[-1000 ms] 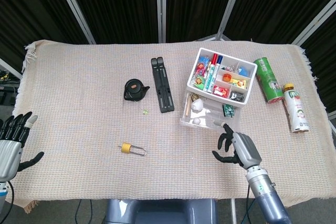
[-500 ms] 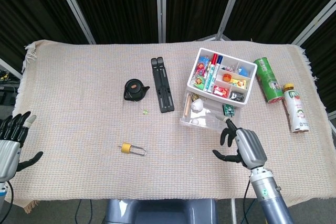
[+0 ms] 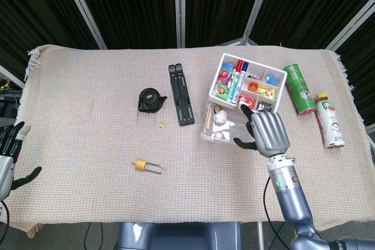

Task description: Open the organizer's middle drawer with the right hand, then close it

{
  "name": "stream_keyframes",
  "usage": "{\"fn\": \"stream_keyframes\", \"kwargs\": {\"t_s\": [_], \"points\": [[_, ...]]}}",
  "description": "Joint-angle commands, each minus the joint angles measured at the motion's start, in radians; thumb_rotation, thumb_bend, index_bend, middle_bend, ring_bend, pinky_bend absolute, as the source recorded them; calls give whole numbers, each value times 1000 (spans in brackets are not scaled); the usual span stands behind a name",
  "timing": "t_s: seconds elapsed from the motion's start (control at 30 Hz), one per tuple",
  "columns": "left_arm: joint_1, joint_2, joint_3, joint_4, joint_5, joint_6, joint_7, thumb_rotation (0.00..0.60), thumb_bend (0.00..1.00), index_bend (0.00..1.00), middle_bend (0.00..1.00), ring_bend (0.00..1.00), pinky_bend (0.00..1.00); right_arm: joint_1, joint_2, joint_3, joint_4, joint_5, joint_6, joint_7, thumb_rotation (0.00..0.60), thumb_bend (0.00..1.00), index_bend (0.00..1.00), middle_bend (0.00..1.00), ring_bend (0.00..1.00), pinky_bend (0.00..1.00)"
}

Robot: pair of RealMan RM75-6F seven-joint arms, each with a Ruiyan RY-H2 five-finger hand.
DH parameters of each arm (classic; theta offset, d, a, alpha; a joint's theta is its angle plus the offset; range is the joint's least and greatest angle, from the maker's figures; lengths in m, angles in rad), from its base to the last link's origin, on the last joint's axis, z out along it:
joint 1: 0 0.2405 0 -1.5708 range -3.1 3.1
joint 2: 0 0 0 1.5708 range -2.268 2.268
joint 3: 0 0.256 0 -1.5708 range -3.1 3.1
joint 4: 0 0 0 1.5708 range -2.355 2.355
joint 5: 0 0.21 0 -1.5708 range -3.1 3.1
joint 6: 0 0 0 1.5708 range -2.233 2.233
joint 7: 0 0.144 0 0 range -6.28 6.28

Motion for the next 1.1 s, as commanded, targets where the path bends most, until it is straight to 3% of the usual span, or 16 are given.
{"fn": "stream_keyframes", "kwargs": {"t_s": [0.03, 0.37, 0.6, 0.83, 1.1], "points": [[-1, 1, -4, 3, -5, 1, -6, 600, 198, 0, 0, 0, 0, 64, -50, 19, 60, 52, -17, -57, 600, 65, 412, 1000, 1000, 676], [-6, 0, -4, 7, -10, -13, -14, 600, 198, 0, 0, 0, 0, 161, -174, 15, 200, 127, -47, -85, 600, 64, 467, 1000, 1000, 676], [-12, 0, -9, 15, -24, -27, -30, 600, 198, 0, 0, 0, 0, 208, -229, 5, 316, 114, -63, -89, 600, 64, 475, 1000, 1000, 676], [-18, 0, -10, 19, -29, -39, -38, 600, 199, 0, 0, 0, 0, 223, -248, -17, 374, 77, -74, -82, 600, 64, 509, 1000, 1000, 676], [-23, 1, -8, 18, -32, -51, -42, 600, 199, 0, 0, 0, 0, 238, -231, -30, 386, 109, -118, -101, 600, 37, 494, 1000, 1000, 676]]}}
